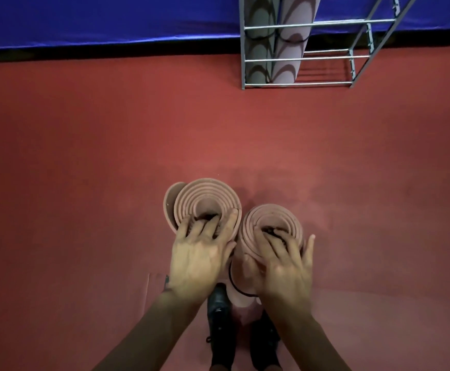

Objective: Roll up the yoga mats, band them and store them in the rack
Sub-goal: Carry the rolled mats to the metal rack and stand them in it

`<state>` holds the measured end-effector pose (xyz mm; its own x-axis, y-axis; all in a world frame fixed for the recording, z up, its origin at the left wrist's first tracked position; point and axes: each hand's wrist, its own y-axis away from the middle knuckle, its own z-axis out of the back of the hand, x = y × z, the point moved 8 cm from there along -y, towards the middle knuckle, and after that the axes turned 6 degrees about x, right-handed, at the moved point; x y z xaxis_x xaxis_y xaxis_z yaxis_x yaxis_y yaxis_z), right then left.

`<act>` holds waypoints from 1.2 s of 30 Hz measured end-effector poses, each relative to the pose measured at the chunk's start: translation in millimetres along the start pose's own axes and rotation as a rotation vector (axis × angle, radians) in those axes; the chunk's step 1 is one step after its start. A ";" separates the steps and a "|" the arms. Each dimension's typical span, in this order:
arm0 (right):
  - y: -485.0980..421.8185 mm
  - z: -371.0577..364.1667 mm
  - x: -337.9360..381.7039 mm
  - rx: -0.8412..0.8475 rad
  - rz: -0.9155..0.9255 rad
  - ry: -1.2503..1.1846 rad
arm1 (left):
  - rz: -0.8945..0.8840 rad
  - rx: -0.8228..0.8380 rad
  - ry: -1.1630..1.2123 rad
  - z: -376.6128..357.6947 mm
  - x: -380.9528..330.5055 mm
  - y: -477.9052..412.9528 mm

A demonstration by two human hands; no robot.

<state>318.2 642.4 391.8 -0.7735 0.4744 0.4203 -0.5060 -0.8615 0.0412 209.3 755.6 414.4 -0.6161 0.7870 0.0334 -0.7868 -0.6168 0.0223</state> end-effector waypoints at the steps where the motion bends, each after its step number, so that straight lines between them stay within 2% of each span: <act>1: -1.1 1.4 0.1 0.000 -0.002 0.007 | -0.008 -0.009 0.004 0.5 0.5 -0.6; 12: -2.1 20.6 -3.4 -0.027 -0.003 -0.021 | -0.119 -0.137 0.145 5.3 -6.6 -11.4; 16: -11.2 42.7 -3.5 -0.120 -0.048 0.012 | -0.170 -0.145 0.178 24.4 -9.9 -36.5; 27: -125.8 166.3 -22.0 -0.319 -0.119 0.027 | -0.280 -0.272 0.225 134.1 -31.3 -192.4; 36: -270.1 246.3 -81.0 -0.318 -0.074 0.065 | -0.248 -0.304 0.222 185.3 -55.9 -354.1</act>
<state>611.5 792.1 569.9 -0.7478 0.5531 0.3673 -0.6477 -0.7295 -0.2200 529.4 927.7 589.8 -0.3746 0.9147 -0.1516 -0.8669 -0.4035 -0.2926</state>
